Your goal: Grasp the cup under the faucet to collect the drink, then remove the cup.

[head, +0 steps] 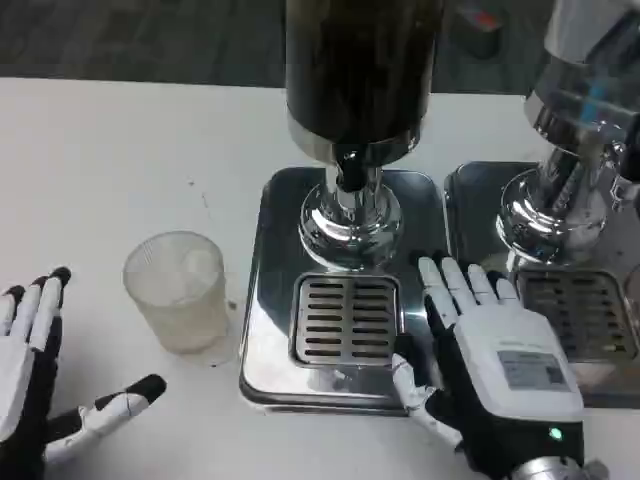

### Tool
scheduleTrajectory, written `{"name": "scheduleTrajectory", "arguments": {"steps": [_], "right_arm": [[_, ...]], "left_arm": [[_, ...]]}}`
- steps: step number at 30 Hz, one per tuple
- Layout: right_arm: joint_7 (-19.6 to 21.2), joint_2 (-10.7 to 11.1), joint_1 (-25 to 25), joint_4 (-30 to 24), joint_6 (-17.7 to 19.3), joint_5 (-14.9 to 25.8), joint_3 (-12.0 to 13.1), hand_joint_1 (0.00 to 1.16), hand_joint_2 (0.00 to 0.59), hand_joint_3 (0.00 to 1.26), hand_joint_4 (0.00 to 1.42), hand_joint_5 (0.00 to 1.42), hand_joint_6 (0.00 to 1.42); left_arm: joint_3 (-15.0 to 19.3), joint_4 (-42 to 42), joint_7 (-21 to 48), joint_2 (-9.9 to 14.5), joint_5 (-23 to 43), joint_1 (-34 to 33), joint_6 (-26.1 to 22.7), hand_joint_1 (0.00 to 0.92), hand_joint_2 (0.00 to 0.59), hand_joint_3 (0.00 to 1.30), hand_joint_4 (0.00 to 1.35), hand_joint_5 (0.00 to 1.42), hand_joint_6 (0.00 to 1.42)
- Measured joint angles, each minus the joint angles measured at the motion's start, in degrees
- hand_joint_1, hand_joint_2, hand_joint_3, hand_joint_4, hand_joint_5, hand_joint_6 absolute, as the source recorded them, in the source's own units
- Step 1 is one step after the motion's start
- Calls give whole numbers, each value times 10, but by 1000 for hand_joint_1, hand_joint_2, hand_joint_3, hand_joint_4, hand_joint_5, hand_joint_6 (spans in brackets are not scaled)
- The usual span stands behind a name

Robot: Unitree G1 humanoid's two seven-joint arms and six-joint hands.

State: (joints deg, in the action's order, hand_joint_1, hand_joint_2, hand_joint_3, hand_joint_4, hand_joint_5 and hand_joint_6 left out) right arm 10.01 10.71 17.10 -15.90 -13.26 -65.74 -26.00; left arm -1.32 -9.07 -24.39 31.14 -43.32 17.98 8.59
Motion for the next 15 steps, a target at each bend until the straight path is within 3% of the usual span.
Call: {"name": "scheduleTrajectory", "arguments": {"steps": [15], "right_arm": [[0,-8,-1,5,-3,1,0,276,564,19,0,0,0]], "left_arm": [[-3,-8,-1,-3,1,-5,0,0,59,0,0,0,0]]}}
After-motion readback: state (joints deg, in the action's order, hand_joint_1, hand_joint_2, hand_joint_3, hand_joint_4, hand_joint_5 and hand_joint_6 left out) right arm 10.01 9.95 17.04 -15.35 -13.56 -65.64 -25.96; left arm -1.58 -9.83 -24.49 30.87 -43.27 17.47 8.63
